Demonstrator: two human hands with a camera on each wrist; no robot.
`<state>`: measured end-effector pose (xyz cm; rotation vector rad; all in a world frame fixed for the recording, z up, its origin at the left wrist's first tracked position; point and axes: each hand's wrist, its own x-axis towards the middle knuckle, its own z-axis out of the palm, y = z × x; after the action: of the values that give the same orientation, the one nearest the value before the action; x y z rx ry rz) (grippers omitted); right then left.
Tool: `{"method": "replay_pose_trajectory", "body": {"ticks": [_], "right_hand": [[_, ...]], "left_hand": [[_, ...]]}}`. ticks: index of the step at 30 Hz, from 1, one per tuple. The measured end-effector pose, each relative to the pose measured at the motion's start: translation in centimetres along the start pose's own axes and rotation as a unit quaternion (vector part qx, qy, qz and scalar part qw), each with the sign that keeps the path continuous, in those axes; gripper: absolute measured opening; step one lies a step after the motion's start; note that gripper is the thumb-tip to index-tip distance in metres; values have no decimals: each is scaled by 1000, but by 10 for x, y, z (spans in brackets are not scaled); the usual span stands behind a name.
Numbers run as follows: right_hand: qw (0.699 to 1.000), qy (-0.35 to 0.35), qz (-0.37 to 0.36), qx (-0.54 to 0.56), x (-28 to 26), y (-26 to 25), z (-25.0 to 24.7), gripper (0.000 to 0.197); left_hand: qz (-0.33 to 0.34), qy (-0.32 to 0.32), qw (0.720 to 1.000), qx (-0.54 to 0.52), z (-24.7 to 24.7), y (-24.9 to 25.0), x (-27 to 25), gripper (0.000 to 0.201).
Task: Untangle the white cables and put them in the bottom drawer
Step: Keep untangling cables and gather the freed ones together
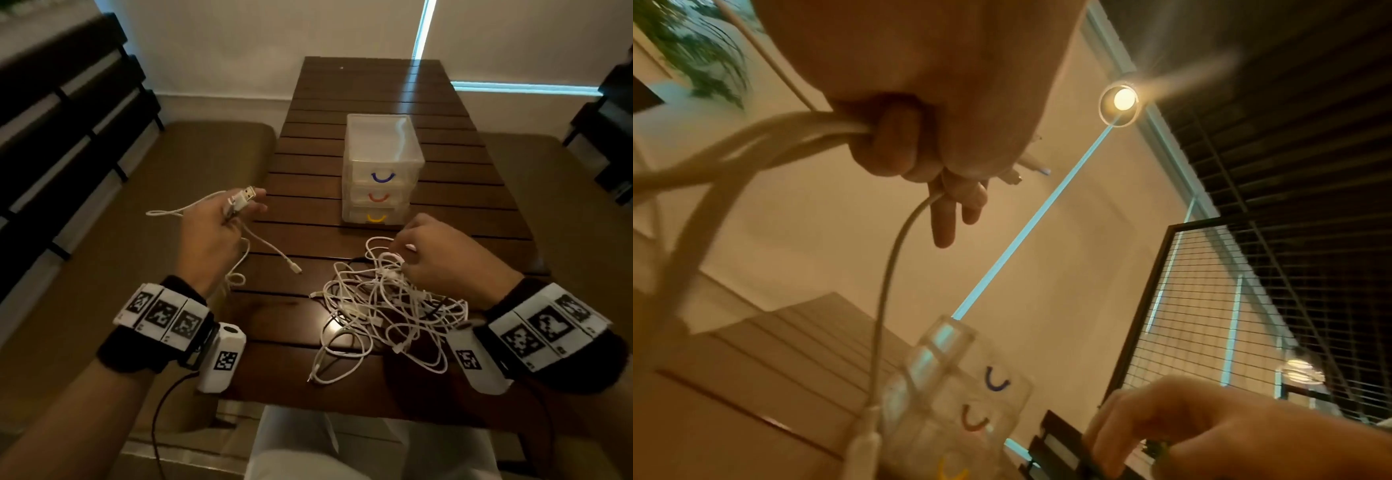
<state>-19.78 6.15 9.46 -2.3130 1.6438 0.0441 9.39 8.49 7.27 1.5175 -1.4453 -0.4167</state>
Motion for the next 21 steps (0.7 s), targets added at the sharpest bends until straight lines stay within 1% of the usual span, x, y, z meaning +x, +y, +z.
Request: {"method": "replay_pose_trajectory", "body": {"ticks": [2,4,7,8,10,11,13,15,16,19,21], "right_hand": [[1000,19,-21,-7,2,-14,-5,29],[999,19,-43,-4,6,-28,-4,27],[996,11,-83,0,13,-49,5,24],[995,6,-96,2,15,-55,8,25],[993,-7,-119,7,20,-69,15,25],[991,-14,-131,8,21,-76,17,24],[987,-27,-156,-2,24,-89,23,24],[984,-39,-173,-9,26,-100,28,24],[982,-43,-181,-10,26,-104,30,24],[978,-50,-201,-8,27,-115,35,23],[977,-49,-208,-8,26,-121,34,23]], "left_hand": [[-33,-18,997,63,-13,-15,3,33],[-64,-29,987,145,-30,-30,5,42],[-114,-15,957,267,-61,-51,7,46],[-128,-6,947,294,-73,-57,7,46],[-145,7,936,321,-92,-64,4,46],[-147,2,935,324,-99,-66,3,44],[-146,-36,937,317,-105,-67,-2,42],[-128,-83,936,316,-105,-66,-8,44],[-115,-96,939,308,-103,-65,-11,43],[-88,-94,968,214,-97,-58,-15,29],[-89,-92,983,132,-92,-49,-15,28]]}}
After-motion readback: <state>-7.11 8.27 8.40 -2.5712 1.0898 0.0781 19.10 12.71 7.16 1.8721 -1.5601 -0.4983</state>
